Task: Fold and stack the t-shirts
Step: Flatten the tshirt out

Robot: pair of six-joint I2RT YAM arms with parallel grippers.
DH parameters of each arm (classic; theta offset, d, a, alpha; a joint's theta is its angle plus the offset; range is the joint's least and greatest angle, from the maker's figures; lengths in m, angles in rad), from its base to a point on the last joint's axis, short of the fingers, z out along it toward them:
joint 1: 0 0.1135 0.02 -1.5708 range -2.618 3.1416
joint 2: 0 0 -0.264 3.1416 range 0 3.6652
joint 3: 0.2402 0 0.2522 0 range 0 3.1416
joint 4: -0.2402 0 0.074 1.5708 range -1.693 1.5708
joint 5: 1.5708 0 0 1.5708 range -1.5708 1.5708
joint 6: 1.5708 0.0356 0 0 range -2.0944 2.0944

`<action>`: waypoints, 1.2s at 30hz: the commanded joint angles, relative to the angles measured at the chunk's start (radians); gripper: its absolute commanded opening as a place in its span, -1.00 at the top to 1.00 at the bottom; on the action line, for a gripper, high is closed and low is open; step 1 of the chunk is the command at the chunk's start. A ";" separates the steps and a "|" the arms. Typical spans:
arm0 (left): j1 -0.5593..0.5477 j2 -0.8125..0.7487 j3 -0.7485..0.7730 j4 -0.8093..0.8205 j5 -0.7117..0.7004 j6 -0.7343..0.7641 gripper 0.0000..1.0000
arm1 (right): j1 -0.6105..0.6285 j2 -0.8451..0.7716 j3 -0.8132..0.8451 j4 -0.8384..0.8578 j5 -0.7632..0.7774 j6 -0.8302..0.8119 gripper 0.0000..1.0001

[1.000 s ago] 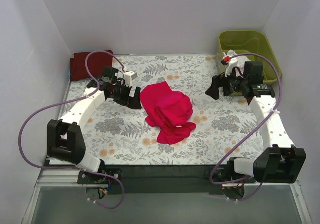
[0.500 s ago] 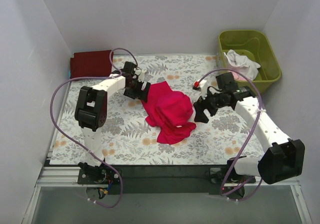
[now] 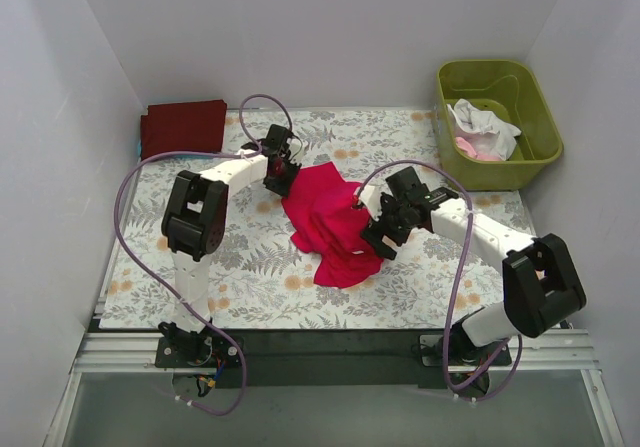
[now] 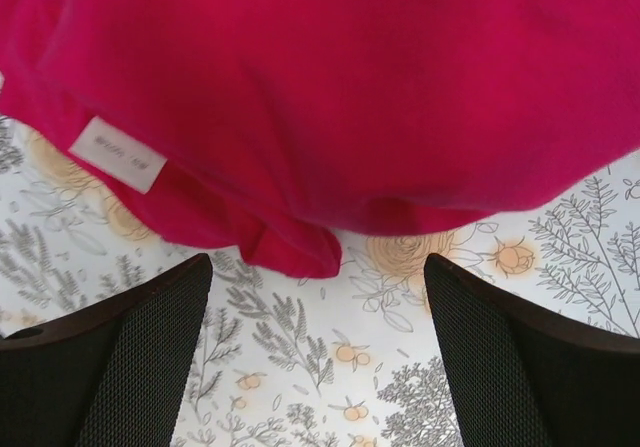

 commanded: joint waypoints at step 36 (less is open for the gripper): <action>0.461 -0.721 0.184 -0.338 0.232 -0.175 1.00 | -0.143 -0.337 0.336 -0.410 -0.277 -0.161 0.97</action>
